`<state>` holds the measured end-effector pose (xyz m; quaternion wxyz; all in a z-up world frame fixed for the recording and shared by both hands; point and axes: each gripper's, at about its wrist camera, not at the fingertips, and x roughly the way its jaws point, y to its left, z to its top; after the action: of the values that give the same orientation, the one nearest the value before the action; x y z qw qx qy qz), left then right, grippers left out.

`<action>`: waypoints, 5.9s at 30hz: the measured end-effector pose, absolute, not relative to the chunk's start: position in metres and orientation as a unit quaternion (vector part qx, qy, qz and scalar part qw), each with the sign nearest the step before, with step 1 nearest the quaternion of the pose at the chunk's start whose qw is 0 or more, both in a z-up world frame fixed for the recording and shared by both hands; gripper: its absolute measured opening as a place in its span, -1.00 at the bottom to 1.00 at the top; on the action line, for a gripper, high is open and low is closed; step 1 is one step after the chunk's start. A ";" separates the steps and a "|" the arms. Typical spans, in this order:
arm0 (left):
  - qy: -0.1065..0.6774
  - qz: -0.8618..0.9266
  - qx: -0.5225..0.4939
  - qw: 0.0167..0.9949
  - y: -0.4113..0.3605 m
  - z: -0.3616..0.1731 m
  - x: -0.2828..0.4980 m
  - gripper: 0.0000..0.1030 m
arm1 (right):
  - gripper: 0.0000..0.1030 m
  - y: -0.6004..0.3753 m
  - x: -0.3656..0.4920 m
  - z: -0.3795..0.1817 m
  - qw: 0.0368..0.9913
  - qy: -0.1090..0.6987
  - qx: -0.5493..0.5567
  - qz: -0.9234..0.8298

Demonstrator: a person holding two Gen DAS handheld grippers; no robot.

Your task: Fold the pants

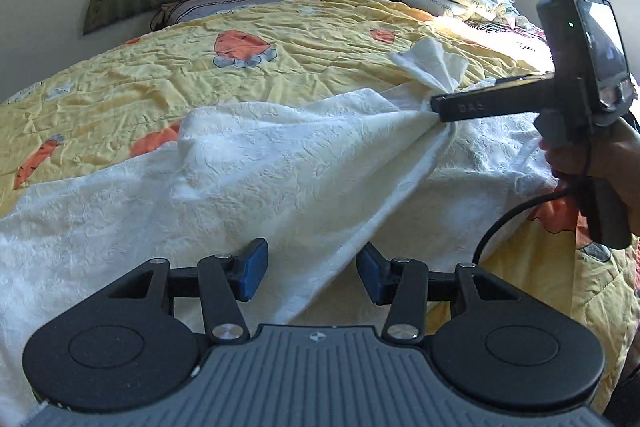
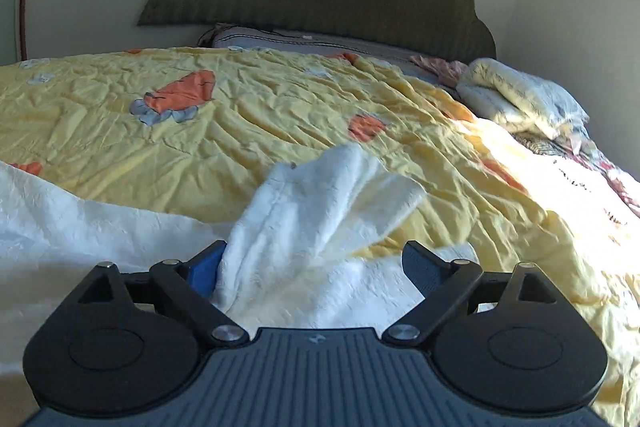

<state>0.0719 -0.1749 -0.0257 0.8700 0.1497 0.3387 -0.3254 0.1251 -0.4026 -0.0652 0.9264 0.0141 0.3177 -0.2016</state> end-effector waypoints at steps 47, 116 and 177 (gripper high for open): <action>0.250 -0.370 0.158 0.881 -0.190 -0.007 0.055 -0.83 | -0.87 -0.510 0.049 -0.041 0.892 0.149 0.413 -0.111; 0.361 0.088 -0.356 0.857 0.251 0.012 0.060 -0.14 | -0.09 0.072 0.080 -0.020 0.847 0.126 -0.280 0.434; 0.327 -0.275 0.141 0.893 -0.196 -0.023 0.075 0.47 | 0.13 -0.493 -0.048 -0.100 0.866 0.202 0.431 -0.154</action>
<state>0.0745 -0.1962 -0.0233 0.8932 0.1407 0.3269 -0.2747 -0.0481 -0.4929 -0.0996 0.8661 0.4306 0.2021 -0.1540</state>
